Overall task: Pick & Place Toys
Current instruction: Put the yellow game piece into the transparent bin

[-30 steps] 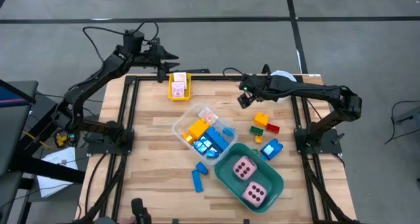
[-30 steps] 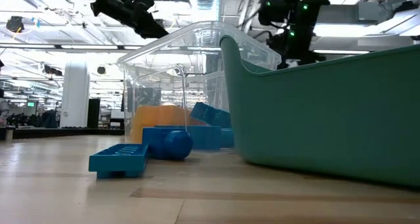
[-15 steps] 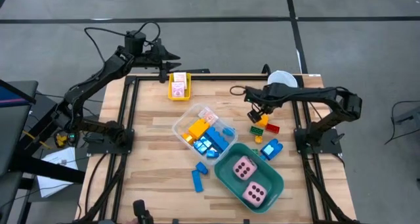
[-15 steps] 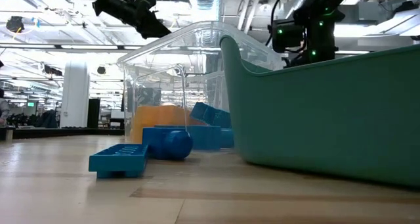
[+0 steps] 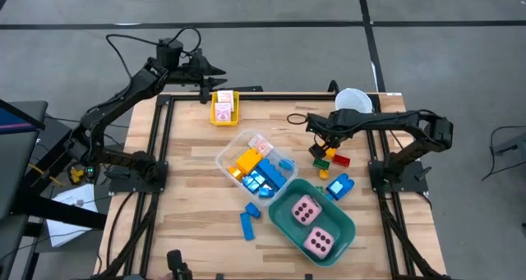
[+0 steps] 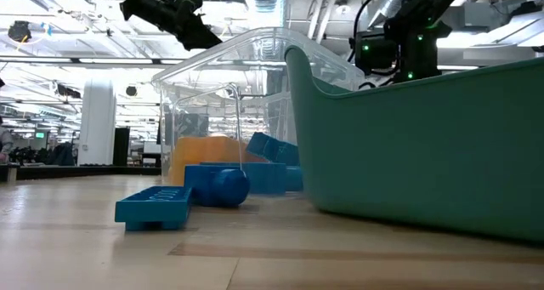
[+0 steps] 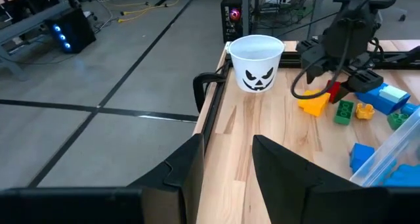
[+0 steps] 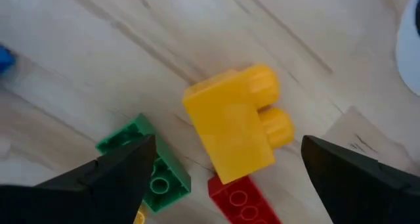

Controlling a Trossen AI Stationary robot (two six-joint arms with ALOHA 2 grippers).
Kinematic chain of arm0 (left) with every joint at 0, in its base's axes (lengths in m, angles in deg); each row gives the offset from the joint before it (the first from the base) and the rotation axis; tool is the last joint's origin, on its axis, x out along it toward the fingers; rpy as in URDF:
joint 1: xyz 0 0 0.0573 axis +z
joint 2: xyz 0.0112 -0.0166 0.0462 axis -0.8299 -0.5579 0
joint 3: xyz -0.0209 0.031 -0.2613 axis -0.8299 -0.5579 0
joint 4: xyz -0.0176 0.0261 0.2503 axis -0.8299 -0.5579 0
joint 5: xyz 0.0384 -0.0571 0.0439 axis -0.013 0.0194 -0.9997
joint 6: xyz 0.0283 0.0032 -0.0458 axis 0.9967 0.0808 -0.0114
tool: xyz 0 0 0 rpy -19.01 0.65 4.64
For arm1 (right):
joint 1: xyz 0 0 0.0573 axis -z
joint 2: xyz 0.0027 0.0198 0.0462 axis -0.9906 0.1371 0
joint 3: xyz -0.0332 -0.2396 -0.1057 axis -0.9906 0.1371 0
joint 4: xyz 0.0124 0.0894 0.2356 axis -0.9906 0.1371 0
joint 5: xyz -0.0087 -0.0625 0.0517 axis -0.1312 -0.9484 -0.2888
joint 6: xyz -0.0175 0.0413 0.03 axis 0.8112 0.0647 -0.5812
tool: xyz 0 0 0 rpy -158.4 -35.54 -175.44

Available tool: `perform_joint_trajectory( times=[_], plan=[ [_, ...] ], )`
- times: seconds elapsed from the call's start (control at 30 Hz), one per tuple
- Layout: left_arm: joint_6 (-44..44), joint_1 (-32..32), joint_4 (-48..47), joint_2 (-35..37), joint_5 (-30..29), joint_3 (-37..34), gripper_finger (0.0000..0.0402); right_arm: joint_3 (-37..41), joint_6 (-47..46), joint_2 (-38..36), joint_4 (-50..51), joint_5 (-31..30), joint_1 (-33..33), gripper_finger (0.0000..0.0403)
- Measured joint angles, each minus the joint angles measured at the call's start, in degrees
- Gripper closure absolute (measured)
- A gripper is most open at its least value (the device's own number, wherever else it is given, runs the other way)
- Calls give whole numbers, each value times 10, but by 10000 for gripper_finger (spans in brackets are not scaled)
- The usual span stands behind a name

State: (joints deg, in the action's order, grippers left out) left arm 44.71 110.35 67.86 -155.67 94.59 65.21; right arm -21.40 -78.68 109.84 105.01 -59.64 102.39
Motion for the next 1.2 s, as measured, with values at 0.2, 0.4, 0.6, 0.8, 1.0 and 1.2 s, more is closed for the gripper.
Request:
perform_joint_trajectory(
  times=[0.2, 0.4, 0.6, 0.8, 1.0, 1.2],
  plan=[
    [0, 0, 0, 0, 0, 0, 275, 10, 47, 0, -9, -1, 7, 31],
    [-19, 0, 0, 0, 1, 0, 275, 10, 91, 14, -34, 8, 29, 31],
    [-39, -6, 0, 0, 5, 0, 275, 9, 90, 50, -39, 42, 31, 31],
    [-39, -16, 0, 0, 5, 0, 275, 9, 72, 91, -55, 73, 8, 31],
    [-39, -17, 0, 0, 5, 0, 275, -4, 27, 97, -89, 86, -21, 31],
    [-39, -17, 0, 0, 5, 0, 275, -11, 10, 93, -92, 83, -26, 31]
  ],
)
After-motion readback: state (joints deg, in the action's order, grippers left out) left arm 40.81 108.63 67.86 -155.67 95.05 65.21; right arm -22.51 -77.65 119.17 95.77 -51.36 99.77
